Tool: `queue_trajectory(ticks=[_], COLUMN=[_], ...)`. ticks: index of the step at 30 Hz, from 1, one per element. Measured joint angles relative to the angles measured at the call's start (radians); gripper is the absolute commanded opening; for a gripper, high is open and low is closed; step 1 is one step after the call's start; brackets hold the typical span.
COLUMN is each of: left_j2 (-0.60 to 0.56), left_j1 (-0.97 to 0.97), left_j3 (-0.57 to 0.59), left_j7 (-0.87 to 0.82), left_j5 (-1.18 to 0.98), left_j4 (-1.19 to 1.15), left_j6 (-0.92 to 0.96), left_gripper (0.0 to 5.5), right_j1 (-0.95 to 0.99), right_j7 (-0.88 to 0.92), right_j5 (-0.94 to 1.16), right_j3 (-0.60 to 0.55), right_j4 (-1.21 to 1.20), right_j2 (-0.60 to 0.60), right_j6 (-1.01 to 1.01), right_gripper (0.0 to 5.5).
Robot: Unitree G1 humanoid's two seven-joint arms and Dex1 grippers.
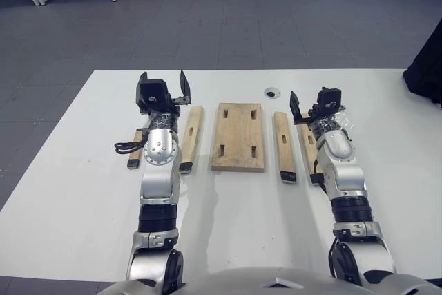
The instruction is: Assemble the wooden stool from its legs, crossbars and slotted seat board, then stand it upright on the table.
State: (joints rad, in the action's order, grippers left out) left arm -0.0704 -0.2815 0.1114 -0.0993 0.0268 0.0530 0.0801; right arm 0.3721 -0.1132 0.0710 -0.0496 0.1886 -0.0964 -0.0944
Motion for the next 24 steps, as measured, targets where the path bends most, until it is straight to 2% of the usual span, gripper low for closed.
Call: queue_trajectory(ticks=[8,24], left_j2=[0.002,0.005], left_j1=[0.016,0.105], left_j3=[0.0,-0.022], left_j7=[0.014,0.006], left_j5=[-0.022,-0.011], left_j4=[0.015,0.073], left_j6=[0.001,0.0], left_gripper=[4.42,4.42], right_j1=[0.002,0.001], right_j7=[0.001,-0.069], right_j5=[0.0,0.014], right_j3=[-0.007,-0.046], right_j4=[-0.001,-0.039], right_j2=[-0.007,-0.106], right_j6=[0.0,-0.083], right_gripper=[4.61,4.61])
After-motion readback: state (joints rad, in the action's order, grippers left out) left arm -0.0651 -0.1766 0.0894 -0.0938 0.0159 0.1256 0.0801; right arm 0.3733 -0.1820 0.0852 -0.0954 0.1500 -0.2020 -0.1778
